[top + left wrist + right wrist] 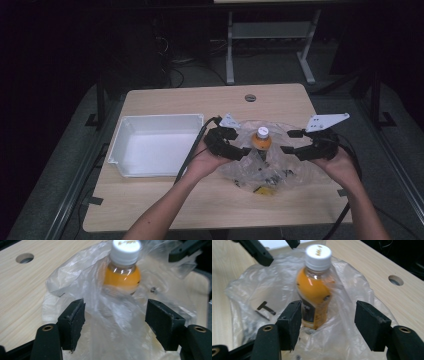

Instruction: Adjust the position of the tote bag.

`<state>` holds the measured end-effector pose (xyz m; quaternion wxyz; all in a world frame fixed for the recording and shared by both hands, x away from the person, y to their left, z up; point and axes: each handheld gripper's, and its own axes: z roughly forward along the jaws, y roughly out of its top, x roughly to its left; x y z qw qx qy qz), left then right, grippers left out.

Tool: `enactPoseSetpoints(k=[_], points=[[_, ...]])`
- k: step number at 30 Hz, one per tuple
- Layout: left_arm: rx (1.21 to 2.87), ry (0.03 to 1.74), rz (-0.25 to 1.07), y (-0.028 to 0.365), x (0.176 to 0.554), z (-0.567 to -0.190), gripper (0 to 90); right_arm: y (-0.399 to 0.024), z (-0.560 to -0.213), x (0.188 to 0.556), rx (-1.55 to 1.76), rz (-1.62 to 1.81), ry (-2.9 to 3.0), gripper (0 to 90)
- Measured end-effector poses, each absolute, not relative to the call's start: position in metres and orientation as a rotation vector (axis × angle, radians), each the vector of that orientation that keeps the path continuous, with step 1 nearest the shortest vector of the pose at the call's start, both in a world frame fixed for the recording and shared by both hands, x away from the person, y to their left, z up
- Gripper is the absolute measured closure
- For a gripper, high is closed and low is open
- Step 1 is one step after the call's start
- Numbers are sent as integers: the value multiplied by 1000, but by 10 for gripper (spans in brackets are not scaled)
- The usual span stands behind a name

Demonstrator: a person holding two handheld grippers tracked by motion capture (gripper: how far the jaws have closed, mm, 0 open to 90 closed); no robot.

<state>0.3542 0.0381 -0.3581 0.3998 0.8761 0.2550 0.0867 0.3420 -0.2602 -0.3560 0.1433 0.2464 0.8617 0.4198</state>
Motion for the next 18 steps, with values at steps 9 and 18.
enactPoseSetpoints(k=[9, 18], points=[[2236, 685, 166, 38, 358, -381, 351, -257, -373, 370, 729, 1151, 2540, 428], [2258, 688, 164, 38, 363, -392, 631, -250, -381, 379, 713, 1093, 2530, 781]])
